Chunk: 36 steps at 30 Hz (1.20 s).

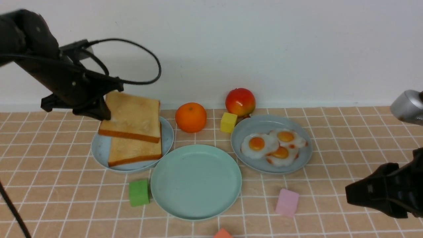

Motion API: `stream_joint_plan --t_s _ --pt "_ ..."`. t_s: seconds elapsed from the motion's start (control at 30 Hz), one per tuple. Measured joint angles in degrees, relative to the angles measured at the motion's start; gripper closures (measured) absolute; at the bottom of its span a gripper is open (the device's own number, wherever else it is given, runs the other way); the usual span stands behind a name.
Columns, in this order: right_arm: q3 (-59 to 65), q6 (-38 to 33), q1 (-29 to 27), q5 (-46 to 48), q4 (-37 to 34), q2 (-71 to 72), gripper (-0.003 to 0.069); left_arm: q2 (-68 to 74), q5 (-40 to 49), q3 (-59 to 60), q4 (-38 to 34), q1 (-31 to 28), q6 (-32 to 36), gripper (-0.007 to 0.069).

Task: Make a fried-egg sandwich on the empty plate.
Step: Use the left arm to put a slice of bread into the empty plate in the middle

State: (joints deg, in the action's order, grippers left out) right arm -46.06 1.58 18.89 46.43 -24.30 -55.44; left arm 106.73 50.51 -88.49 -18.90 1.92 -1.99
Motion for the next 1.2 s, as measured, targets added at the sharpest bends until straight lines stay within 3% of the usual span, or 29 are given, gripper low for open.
stream_joint_plan --t_s 0.3,0.5,0.73,1.2 --pt "0.0 -0.1 0.0 -0.5 0.0 0.0 0.0418 -3.2 -3.7 15.3 -18.2 7.0 10.6 0.0631" --pt "0.0 -0.1 0.0 -0.6 0.1 0.0 0.0418 -3.1 -13.1 23.0 -20.5 10.3 11.5 0.0627" --pt "0.0 -0.1 0.0 -1.1 1.1 0.0 0.0418 -0.3 -15.6 23.8 -21.6 10.5 10.2 0.0580" --pt "-0.1 -0.2 0.0 -4.7 1.5 -0.1 0.0418 -1.5 -13.8 23.8 -22.0 10.4 10.4 0.0236"
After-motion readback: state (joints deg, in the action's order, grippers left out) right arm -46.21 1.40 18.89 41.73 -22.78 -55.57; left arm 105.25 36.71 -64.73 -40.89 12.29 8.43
